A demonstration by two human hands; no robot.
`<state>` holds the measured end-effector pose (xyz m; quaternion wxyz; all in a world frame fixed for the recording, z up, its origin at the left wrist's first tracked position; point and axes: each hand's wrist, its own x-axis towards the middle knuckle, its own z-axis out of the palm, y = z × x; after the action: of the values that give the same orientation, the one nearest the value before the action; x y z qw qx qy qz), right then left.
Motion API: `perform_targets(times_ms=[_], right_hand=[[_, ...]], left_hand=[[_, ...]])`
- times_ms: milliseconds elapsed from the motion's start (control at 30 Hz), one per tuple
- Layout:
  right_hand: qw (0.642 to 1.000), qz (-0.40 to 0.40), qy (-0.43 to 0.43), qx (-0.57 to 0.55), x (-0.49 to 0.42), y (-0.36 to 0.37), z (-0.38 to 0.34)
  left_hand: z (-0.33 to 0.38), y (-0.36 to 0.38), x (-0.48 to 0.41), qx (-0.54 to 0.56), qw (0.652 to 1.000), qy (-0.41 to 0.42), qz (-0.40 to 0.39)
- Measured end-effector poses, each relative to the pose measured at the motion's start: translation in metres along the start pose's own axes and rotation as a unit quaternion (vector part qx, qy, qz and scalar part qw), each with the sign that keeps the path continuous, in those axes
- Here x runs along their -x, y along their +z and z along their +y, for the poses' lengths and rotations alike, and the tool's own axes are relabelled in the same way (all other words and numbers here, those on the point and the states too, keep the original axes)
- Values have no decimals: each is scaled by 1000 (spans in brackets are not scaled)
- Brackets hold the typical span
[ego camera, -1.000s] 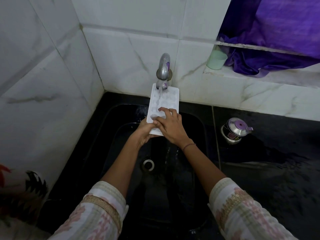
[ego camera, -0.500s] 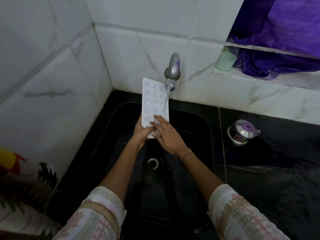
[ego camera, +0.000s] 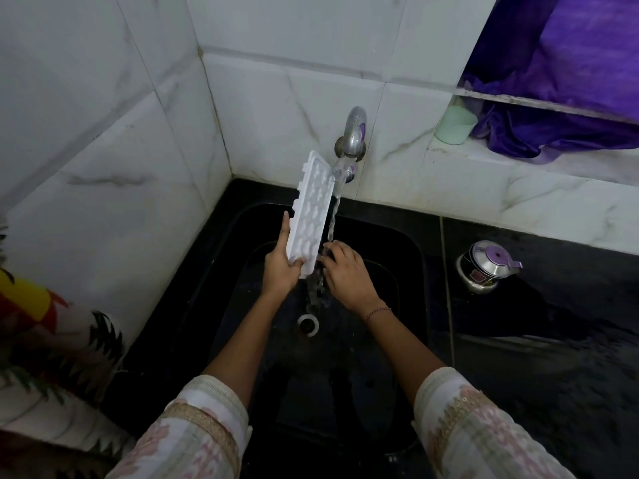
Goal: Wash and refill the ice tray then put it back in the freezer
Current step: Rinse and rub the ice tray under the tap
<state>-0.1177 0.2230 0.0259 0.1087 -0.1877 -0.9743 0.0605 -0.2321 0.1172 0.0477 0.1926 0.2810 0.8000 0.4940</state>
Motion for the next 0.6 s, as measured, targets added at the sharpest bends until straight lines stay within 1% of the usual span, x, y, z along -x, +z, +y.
perform_targets(times_ms=[67,200,267,433,500,600], right_hand=[[1000,3,20,-3,-2,-1,-2],[994,33,106,-17,-10,-4,-6],[990,44,131,-22,-16,-7,-7],[985,68,156,-36,-23,-13,-7],[984,75,159,-36,-24,-14,-6],[984,59,164,-32,-27,-20,-6]], left_hand=[[0,1,4,29,1000,-5,5],[-5,6,16,116,993,-36,7],[-9,9,21,165,985,-55,11],[-8,13,23,275,954,-118,24],[-5,13,22,300,945,-126,26],[-3,12,21,324,938,-125,24]])
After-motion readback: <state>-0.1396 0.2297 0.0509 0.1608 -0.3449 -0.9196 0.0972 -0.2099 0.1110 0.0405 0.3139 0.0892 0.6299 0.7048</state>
